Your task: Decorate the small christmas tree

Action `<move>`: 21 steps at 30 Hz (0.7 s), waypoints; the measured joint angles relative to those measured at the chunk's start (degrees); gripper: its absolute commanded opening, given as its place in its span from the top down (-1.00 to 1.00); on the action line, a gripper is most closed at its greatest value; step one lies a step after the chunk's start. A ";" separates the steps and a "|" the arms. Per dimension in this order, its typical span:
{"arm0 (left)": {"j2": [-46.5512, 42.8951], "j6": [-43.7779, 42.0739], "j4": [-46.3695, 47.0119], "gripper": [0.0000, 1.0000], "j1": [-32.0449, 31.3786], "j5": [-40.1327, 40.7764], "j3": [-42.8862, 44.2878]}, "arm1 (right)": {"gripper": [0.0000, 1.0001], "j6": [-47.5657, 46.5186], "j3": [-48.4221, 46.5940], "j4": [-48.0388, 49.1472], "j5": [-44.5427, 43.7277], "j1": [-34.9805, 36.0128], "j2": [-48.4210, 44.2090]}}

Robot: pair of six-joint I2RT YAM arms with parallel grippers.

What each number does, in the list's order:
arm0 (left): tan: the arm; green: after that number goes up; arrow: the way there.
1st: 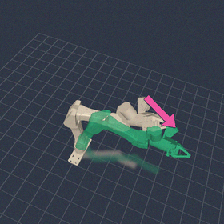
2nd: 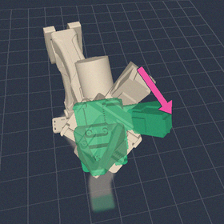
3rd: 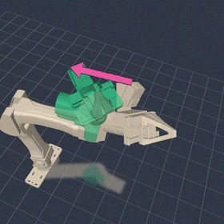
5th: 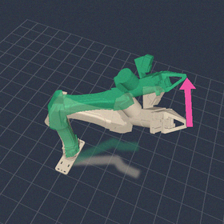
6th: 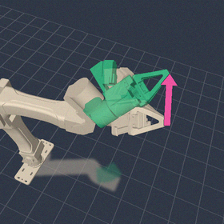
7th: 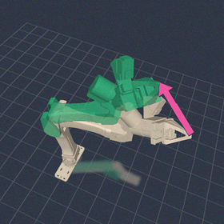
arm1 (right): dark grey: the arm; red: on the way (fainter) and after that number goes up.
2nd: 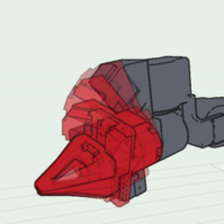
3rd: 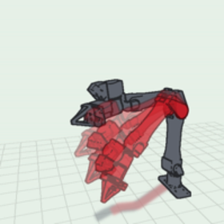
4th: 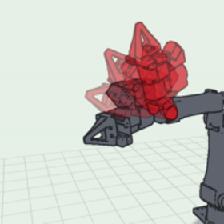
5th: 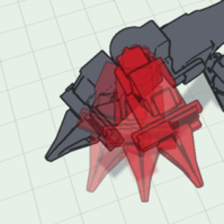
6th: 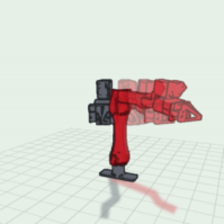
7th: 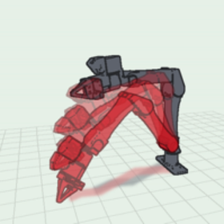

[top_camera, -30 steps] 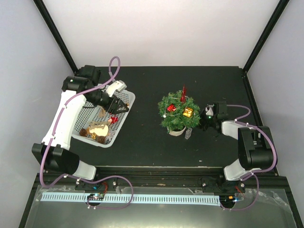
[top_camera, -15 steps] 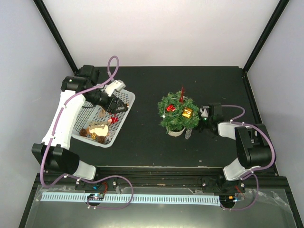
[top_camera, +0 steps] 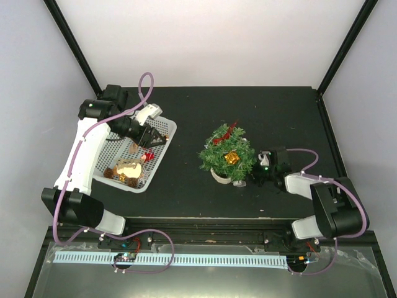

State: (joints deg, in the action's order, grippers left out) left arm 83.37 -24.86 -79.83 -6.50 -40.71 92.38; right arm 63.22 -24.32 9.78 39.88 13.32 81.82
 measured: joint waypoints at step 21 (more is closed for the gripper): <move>-0.02 0.04 1.40 -0.09 1.64 2.51 -0.02 | 0.29 5.99 5.46 -0.72 -4.07 7.28 -10.40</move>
State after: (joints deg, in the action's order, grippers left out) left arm 83.35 -24.82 -78.43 -4.86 -38.20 92.36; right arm 69.21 -18.85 9.06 35.81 20.60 71.42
